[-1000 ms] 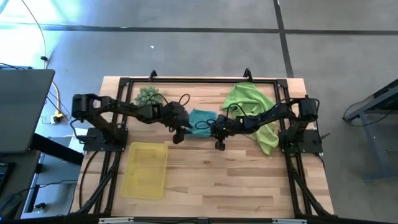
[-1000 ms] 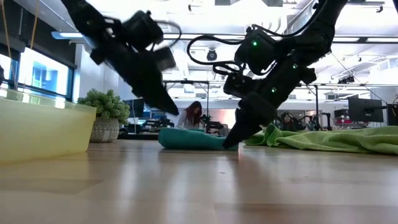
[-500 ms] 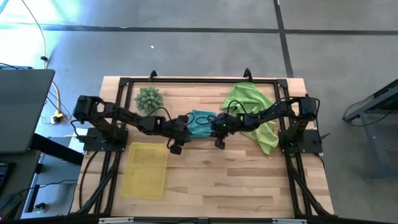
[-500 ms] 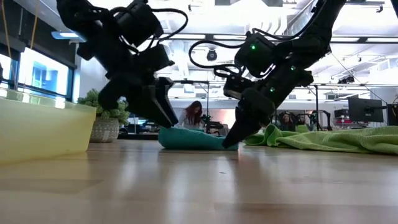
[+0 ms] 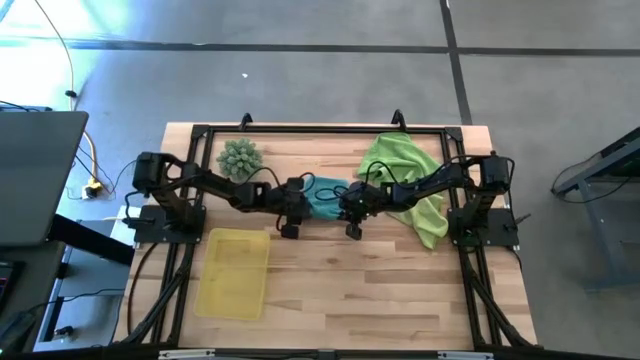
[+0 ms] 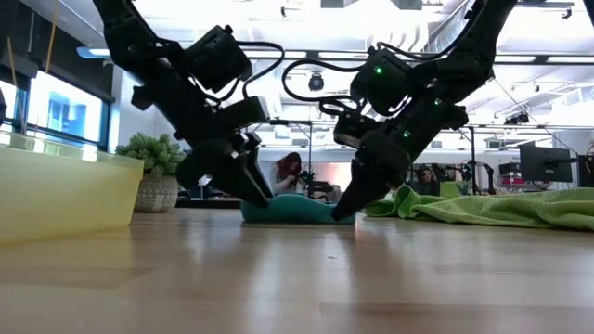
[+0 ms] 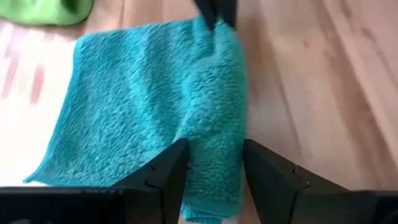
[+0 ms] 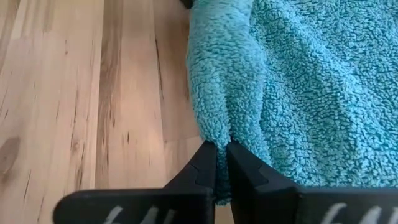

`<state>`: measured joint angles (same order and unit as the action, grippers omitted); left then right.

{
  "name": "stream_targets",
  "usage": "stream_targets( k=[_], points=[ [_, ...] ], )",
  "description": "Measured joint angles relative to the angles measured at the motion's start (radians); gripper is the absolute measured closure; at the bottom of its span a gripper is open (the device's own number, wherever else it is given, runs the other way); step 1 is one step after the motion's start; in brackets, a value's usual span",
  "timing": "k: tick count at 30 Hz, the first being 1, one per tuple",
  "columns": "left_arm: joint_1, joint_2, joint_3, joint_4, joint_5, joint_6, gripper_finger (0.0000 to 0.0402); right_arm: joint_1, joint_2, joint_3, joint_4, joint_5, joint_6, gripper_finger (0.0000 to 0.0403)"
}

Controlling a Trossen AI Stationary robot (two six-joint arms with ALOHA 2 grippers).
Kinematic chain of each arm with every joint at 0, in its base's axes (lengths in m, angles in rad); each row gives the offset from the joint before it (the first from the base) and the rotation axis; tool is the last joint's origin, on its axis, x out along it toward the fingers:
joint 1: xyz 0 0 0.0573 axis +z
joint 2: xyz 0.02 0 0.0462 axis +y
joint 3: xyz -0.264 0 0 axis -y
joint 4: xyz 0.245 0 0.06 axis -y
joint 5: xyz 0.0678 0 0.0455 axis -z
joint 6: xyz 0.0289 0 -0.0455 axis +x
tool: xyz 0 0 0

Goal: Roll microfiber towels into tight, uniform cylinder then place into a basket
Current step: Roll the blue towel

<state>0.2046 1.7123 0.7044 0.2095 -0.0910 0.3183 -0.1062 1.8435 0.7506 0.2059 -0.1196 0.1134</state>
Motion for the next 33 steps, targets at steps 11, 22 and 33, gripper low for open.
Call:
stream_targets(
  k=[11, 22, 33],
  points=[
    [0.045, 0.076, 0.006, 0.024, 0.059, -0.01, 0.0257, 0.001, 0.005, -0.003, 0.043, 0.001, -0.016, 0.0346],
    [0.071, 0.122, 0.049, -0.038, 0.241, -0.426, 0.0328, 0.003, -0.157, -0.007, -0.104, 0.007, -0.231, 0.0304],
    [0.07, 0.129, 0.042, -0.043, 0.545, -0.824, 0.035, 0.125, -0.185, -0.003, -0.103, 0.081, -0.5, 0.029]
  ],
)
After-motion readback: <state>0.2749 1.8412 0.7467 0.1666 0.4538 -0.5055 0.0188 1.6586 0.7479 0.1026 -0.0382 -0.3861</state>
